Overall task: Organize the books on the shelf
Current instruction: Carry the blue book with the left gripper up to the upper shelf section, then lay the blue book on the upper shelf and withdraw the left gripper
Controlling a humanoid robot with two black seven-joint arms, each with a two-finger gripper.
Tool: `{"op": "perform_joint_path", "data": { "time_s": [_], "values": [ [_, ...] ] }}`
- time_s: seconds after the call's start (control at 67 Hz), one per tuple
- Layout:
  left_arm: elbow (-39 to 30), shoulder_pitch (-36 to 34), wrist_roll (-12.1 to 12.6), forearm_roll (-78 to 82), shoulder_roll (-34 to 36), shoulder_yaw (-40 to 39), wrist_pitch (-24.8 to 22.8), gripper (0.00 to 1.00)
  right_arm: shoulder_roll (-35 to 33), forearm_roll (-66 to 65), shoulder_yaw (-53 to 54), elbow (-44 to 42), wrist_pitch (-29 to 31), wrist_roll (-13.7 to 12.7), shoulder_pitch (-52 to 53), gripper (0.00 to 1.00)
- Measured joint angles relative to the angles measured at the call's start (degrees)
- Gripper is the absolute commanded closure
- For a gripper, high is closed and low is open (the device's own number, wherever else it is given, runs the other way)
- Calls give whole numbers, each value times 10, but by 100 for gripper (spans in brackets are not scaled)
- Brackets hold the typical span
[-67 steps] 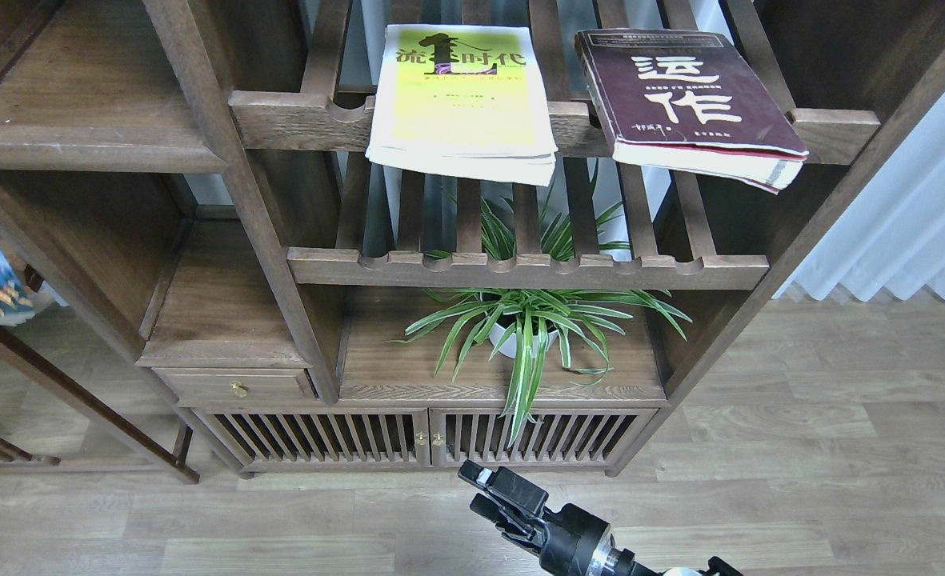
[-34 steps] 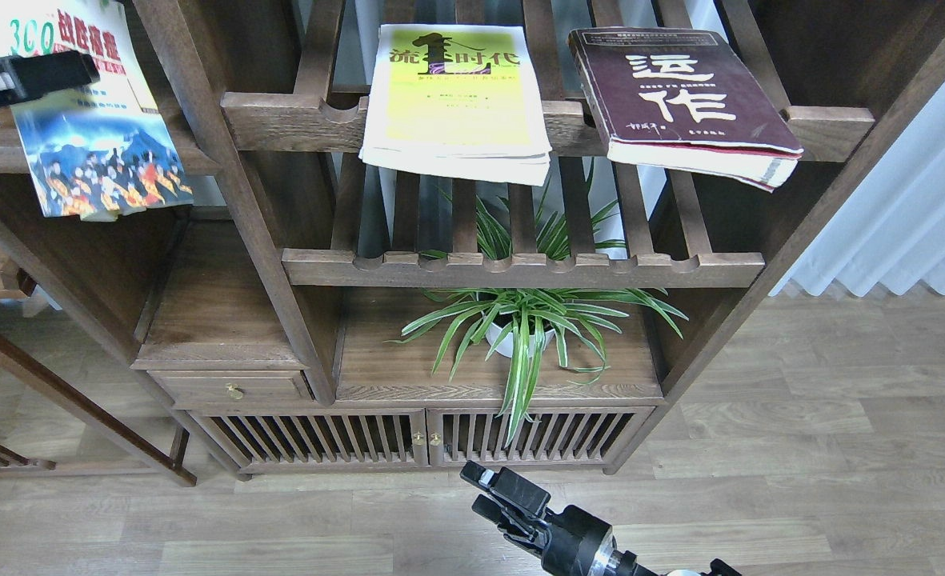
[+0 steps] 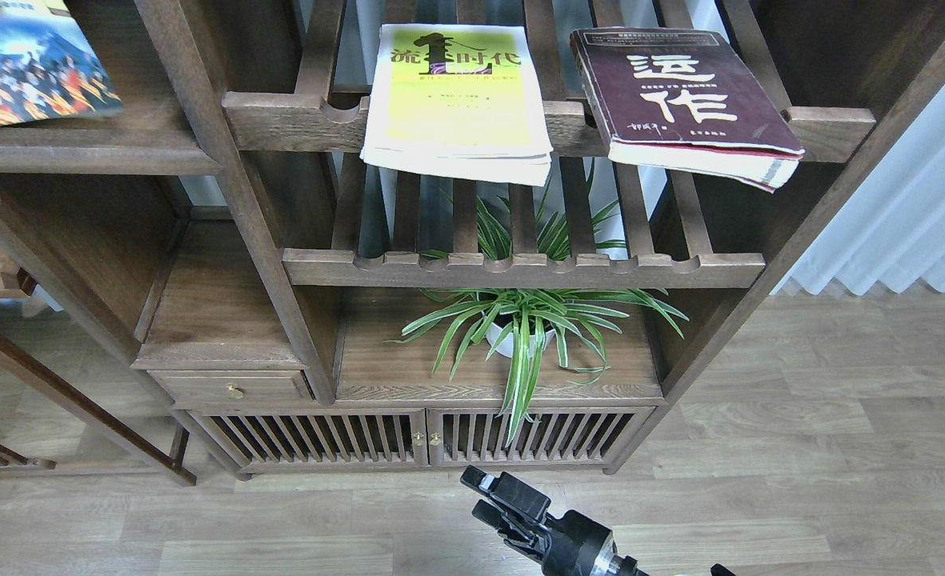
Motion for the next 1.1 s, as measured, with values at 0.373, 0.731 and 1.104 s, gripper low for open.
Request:
{"op": "perform_joint_path", "data": {
  "time_s": [0.373, 0.731, 1.104],
  "values": [
    [139, -14, 0, -1, -93, -4, 0, 99, 0, 1, 0, 1, 0, 0, -6, 0],
    [226, -42, 0, -1, -169, -17, 0, 97, 0, 1, 0, 1, 0, 0, -14, 0],
    [229, -44, 0, -1, -194, -19, 0, 15, 0, 1, -2, 0, 0, 0, -16, 0]
  ]
}}
